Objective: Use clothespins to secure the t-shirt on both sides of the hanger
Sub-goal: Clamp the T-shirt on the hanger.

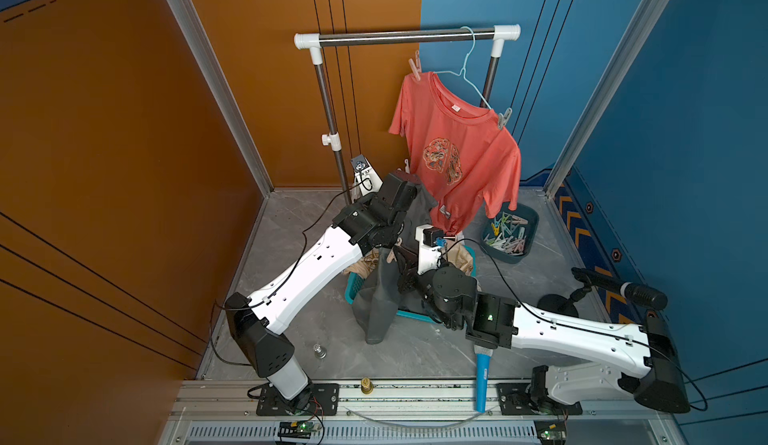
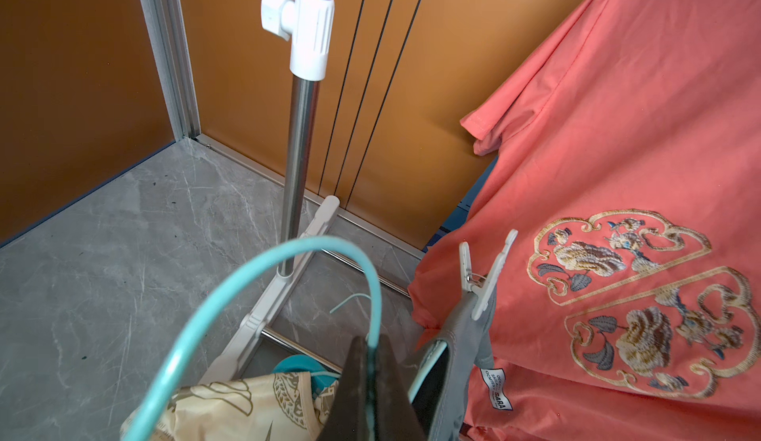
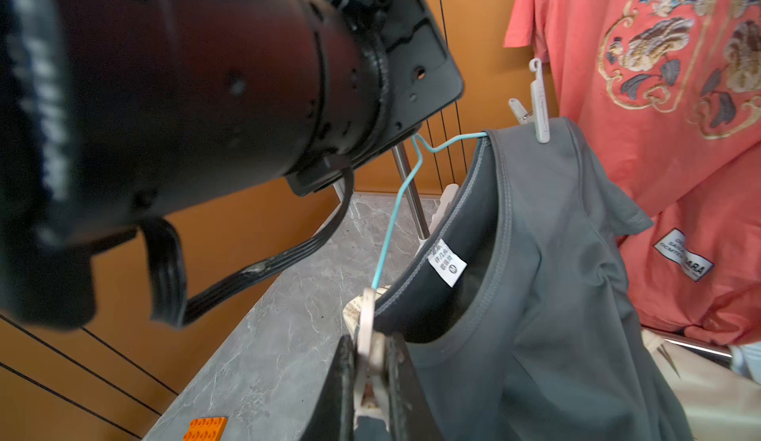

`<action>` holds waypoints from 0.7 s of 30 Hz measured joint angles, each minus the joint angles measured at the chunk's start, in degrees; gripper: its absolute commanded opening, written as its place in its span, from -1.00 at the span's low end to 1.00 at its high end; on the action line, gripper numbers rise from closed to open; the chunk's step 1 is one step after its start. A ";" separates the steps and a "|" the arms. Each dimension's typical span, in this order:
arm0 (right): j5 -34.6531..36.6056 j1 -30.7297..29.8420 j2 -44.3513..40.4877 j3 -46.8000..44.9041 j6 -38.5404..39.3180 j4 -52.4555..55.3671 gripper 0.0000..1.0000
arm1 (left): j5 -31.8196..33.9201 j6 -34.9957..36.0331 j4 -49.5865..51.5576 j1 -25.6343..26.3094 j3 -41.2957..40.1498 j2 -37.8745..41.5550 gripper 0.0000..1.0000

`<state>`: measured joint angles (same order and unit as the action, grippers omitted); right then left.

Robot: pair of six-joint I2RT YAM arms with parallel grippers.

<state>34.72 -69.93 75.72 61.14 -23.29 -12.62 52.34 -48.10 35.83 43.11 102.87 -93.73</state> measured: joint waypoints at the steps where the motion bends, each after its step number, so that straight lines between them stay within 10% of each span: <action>1: 0.00 -0.26 0.74 0.46 0.00 -0.07 -0.90 | 0.00 0.00 0.00 -0.07 0.00 -0.04 -1.00; 21: -0.13 -0.94 7.45 2.69 -0.07 -0.48 -0.91 | -0.81 -2.40 0.04 -1.55 -0.48 -0.48 -1.00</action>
<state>34.59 -70.87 83.18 63.83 -23.35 -13.10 51.53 -50.50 35.88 41.56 102.39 -94.21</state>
